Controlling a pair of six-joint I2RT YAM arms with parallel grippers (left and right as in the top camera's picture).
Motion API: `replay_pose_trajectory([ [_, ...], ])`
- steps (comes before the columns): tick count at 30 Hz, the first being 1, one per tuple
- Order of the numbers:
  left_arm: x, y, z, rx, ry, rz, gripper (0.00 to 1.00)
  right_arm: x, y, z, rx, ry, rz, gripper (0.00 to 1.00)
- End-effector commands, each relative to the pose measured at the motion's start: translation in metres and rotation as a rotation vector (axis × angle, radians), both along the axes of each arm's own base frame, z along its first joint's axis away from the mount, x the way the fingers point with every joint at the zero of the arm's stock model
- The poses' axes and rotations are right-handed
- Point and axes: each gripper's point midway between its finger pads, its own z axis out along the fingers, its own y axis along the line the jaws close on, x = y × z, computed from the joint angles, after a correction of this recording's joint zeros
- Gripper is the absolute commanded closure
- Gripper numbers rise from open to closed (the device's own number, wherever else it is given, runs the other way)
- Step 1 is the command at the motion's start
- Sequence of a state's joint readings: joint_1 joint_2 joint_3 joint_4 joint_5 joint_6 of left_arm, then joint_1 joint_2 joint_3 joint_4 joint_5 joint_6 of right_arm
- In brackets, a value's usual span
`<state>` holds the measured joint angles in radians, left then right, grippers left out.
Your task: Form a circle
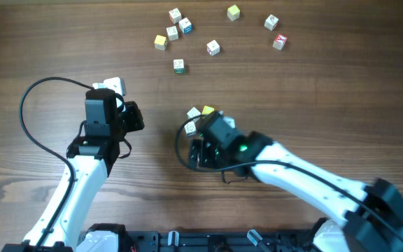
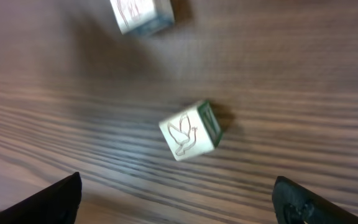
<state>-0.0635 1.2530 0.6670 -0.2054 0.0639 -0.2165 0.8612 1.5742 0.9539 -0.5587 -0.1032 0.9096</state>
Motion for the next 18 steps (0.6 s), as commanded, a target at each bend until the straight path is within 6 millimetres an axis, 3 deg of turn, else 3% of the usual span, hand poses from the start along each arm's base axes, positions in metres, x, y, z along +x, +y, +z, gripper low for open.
replay_pose_trajectory([
  [1, 0.003, 0.003, 0.001, 0.005, -0.003, 0.012, 0.86, -0.008, -0.002, -0.034, -0.097, 0.038, 0.035, 0.01],
  [4, 0.003, 0.003, 0.001, 0.005, -0.003, 0.012, 0.83, -0.011, -0.011, -0.045, -0.135, 0.076, 0.026, 0.0],
  [9, 0.002, 0.003, 0.001, 0.005, -0.003, 0.012, 0.81, -0.003, 0.004, -0.04, -0.08, 0.022, 0.096, 0.02],
  [18, 0.0, 0.003, -0.001, 0.003, 0.008, 0.01, 0.78, 0.013, 0.012, -0.036, -0.07, -0.075, 0.137, 0.21],
])
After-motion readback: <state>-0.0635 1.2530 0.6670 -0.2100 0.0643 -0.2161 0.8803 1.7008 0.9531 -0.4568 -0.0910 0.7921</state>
